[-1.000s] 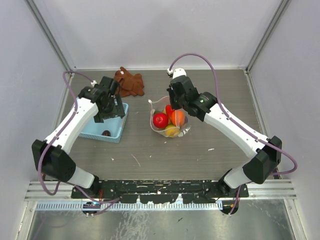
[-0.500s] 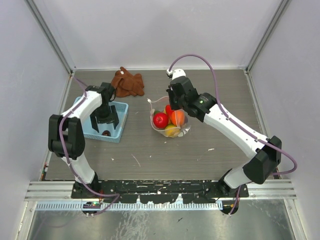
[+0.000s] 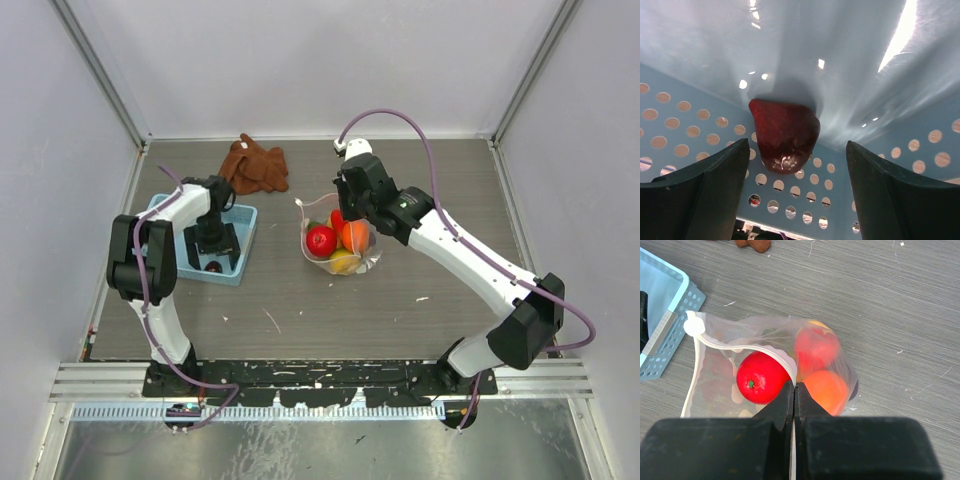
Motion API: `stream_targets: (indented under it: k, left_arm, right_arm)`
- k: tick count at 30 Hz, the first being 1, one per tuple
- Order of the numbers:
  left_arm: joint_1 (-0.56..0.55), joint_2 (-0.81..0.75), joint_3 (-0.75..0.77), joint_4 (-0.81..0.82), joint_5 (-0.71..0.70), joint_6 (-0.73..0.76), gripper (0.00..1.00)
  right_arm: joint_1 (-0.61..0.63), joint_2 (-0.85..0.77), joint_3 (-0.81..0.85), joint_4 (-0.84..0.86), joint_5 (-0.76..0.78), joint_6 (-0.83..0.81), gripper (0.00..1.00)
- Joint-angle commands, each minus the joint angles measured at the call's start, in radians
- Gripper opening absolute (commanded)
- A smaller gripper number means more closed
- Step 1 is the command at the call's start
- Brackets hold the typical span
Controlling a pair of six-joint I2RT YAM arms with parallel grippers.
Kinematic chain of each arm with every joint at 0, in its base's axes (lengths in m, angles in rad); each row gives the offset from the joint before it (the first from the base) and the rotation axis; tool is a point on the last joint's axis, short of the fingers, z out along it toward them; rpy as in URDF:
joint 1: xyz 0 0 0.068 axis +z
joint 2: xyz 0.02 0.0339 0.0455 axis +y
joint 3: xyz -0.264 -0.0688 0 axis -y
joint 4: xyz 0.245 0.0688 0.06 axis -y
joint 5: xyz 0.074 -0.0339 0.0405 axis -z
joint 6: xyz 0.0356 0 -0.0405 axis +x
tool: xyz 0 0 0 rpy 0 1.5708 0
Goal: Place the food in the zip-top bag and seal the zipper
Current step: Pick up the fake fruit from the bin.
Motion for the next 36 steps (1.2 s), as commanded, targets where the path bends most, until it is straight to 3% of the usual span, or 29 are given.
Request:
stream_targets:
  k: [1, 6, 23, 36]
  left_arm:
    - [0.006, 0.018, -0.012, 0.012, 0.04, -0.001, 0.77]
    - [0.006, 0.03, -0.02, 0.019, 0.058, -0.004, 0.72]
    - [0.006, -0.049, -0.015, 0.011, 0.051, -0.004, 0.37]
    - [-0.04, -0.271, -0.001, 0.031, 0.064, -0.021, 0.31]
  right_arm:
    - [-0.003, -0.048, 0.002, 0.047, 0.005, -0.003, 0.0]
    - [-0.003, -0.057, -0.005, 0.048, 0.009, -0.003, 0.0]
    - [-0.002, -0.06, 0.0, 0.049, 0.011, 0.004, 0.0]
    - [-0.002, -0.044, 0.022, 0.041, 0.001, 0.017, 0.0]
